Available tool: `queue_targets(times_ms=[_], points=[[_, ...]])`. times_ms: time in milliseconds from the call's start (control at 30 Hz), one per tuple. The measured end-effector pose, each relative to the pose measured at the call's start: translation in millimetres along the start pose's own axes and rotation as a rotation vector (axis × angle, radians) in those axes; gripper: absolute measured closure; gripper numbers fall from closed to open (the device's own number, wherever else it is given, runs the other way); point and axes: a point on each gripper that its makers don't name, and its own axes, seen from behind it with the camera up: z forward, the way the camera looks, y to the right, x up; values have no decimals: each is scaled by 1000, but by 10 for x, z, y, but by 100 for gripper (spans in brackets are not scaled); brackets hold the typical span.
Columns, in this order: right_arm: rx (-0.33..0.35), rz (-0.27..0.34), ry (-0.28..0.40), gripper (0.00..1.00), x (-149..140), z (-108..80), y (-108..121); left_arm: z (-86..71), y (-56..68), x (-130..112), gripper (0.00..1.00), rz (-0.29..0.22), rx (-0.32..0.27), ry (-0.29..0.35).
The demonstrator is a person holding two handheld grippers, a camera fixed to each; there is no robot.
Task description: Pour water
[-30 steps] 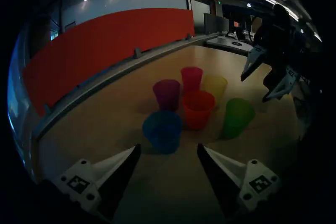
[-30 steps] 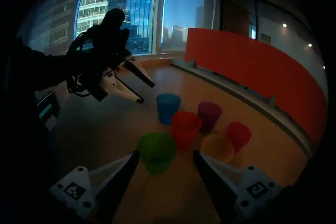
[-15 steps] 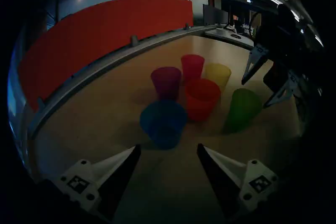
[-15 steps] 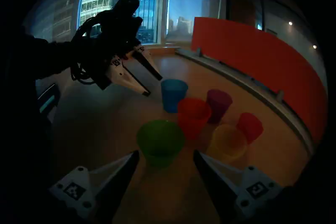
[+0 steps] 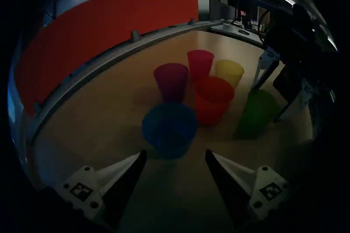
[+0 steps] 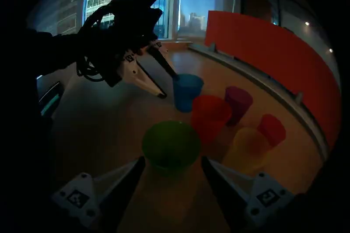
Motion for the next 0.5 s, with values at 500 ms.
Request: queue_targets(times_ms=[500], points=[[25,4,-11,1,36,180,-36,205,-48,76,0,-1,-23,-7]])
